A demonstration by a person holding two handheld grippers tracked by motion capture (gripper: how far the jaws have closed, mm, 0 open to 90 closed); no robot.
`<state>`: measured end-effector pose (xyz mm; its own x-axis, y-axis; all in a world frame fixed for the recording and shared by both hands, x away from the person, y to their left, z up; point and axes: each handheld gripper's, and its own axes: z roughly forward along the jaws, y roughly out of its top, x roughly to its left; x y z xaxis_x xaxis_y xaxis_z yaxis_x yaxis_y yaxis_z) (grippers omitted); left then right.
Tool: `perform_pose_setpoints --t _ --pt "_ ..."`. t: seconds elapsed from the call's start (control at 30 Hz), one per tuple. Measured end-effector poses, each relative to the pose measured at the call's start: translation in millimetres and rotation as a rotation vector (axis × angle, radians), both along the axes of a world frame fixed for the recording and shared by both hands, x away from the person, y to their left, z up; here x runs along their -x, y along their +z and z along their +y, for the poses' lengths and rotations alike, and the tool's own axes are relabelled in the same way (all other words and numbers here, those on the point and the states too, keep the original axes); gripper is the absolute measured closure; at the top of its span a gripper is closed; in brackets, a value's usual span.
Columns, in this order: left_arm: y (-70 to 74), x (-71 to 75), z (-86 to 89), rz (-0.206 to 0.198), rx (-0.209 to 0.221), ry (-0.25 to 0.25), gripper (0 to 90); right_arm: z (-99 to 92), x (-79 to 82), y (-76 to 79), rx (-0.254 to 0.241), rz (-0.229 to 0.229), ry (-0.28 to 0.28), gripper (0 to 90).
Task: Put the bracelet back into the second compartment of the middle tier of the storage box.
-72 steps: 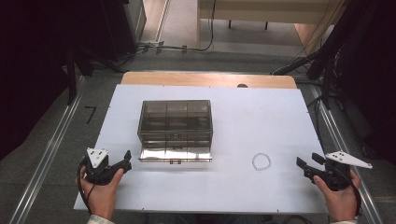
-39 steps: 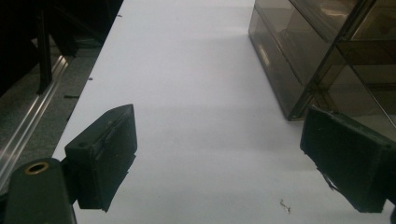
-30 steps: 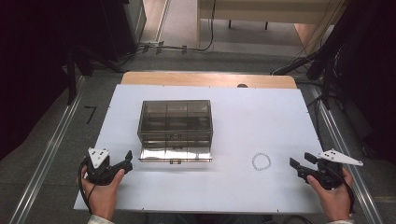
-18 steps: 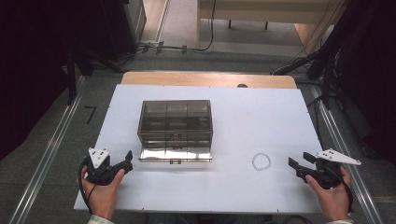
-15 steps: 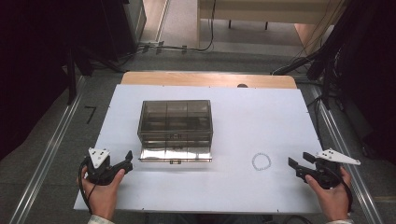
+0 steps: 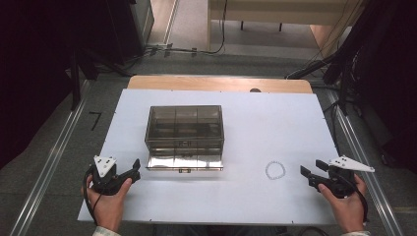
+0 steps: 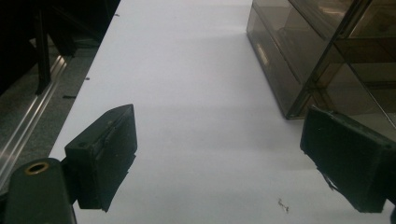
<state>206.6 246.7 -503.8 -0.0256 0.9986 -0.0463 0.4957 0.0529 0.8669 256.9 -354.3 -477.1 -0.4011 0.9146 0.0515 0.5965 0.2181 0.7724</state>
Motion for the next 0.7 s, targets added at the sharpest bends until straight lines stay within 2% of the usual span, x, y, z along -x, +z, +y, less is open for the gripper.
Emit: perform_pose_setpoints --t 0.7 --pt "0.0 0.1 0.2 0.000 0.001 0.000 11.8 8.3 -4.3 -2.1 0.012 0.006 0.024 31.9"
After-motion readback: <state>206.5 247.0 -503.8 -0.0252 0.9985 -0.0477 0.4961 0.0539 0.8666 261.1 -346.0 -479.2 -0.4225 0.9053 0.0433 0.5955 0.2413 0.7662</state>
